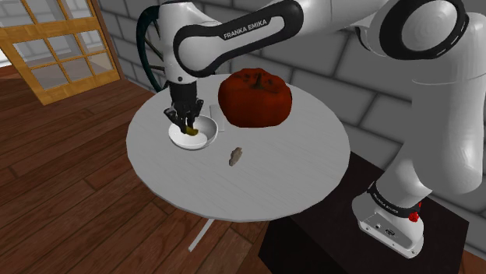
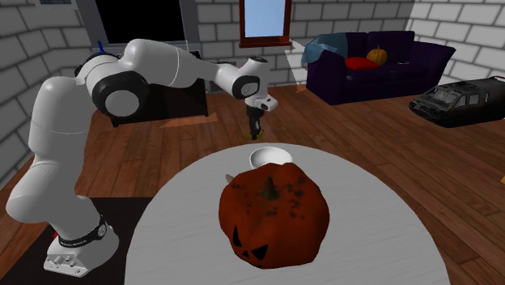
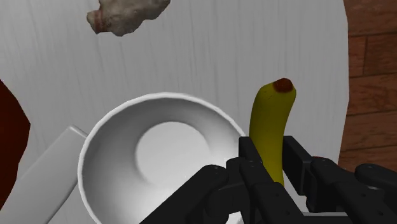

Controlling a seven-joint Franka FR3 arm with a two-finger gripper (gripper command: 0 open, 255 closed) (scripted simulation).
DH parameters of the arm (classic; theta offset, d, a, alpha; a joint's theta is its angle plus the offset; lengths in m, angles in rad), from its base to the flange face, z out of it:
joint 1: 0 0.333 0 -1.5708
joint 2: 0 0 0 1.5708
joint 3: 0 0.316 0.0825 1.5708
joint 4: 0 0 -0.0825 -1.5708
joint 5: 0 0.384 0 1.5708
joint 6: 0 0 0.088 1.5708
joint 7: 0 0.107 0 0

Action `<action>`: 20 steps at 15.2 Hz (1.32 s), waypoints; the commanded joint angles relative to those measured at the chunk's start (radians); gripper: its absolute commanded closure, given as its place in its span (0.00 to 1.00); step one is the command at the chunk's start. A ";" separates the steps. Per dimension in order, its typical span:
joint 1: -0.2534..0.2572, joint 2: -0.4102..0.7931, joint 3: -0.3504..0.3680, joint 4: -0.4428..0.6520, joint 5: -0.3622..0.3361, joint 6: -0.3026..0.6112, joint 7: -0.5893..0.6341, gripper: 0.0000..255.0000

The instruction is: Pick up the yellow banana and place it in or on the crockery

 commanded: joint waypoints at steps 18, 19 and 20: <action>-0.064 0.187 -0.052 0.168 -0.028 0.007 -0.130 1.00; -0.063 0.193 -0.053 0.163 -0.029 0.017 -0.130 1.00; -0.063 0.199 -0.054 0.157 -0.031 0.029 -0.130 1.00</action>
